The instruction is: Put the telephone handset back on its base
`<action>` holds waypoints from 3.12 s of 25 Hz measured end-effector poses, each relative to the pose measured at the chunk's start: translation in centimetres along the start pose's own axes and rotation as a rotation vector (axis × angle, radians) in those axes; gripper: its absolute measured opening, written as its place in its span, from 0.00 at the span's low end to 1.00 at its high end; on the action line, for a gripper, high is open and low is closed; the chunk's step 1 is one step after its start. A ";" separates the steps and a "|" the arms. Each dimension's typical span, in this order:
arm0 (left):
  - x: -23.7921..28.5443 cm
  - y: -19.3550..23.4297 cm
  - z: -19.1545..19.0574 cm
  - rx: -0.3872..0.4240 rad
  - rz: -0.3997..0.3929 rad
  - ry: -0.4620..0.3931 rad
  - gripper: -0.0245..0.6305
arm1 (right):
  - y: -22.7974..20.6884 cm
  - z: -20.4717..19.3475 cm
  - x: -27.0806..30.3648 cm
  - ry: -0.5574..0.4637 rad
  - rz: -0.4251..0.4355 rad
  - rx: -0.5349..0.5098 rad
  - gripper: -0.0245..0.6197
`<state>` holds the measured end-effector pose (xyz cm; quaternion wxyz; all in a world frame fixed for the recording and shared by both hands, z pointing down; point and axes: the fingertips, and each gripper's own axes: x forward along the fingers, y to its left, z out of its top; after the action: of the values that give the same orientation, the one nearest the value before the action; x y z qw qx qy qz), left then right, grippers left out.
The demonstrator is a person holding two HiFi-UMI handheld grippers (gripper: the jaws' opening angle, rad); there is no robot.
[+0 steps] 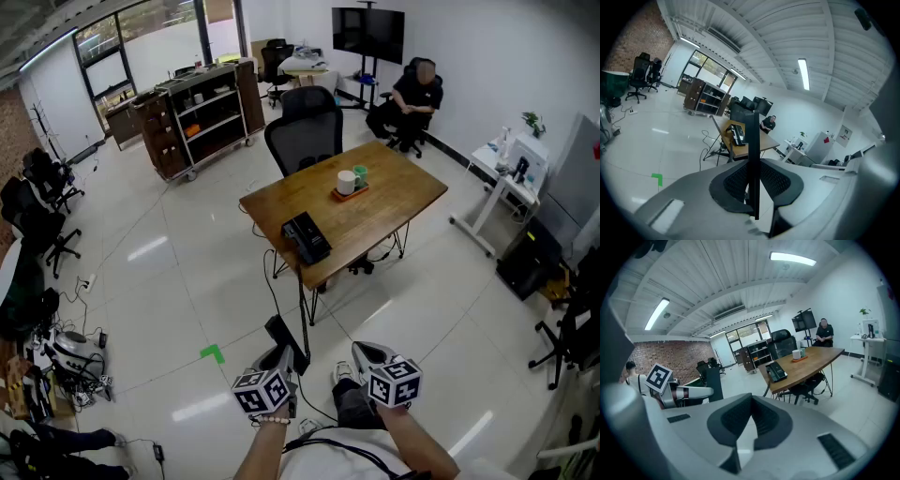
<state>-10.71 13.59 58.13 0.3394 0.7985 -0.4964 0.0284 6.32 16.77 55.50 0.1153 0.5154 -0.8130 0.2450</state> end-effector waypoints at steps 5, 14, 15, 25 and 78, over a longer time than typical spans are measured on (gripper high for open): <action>0.7 0.4 0.6 -0.006 -0.008 0.007 0.15 | -0.2 0.7 1.0 -0.008 0.000 0.005 0.04; 4.5 2.2 3.9 -0.004 -0.039 0.017 0.15 | -2.0 3.2 6.8 -0.013 0.013 0.023 0.04; 5.1 2.3 4.4 -0.005 -0.049 0.020 0.15 | -2.4 3.6 7.7 -0.013 0.014 0.025 0.04; 14.5 3.0 9.4 -0.141 -0.259 0.071 0.15 | -7.2 9.2 16.1 0.000 0.040 0.052 0.04; 40.2 12.8 10.1 -0.390 -0.469 0.159 0.15 | -18.8 15.1 33.6 0.169 0.128 0.043 0.04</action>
<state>-3.76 -26.81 72.28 0.5212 0.8064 -0.2666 -0.0838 9.26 -23.87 62.62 0.1567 0.4423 -0.8262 0.3118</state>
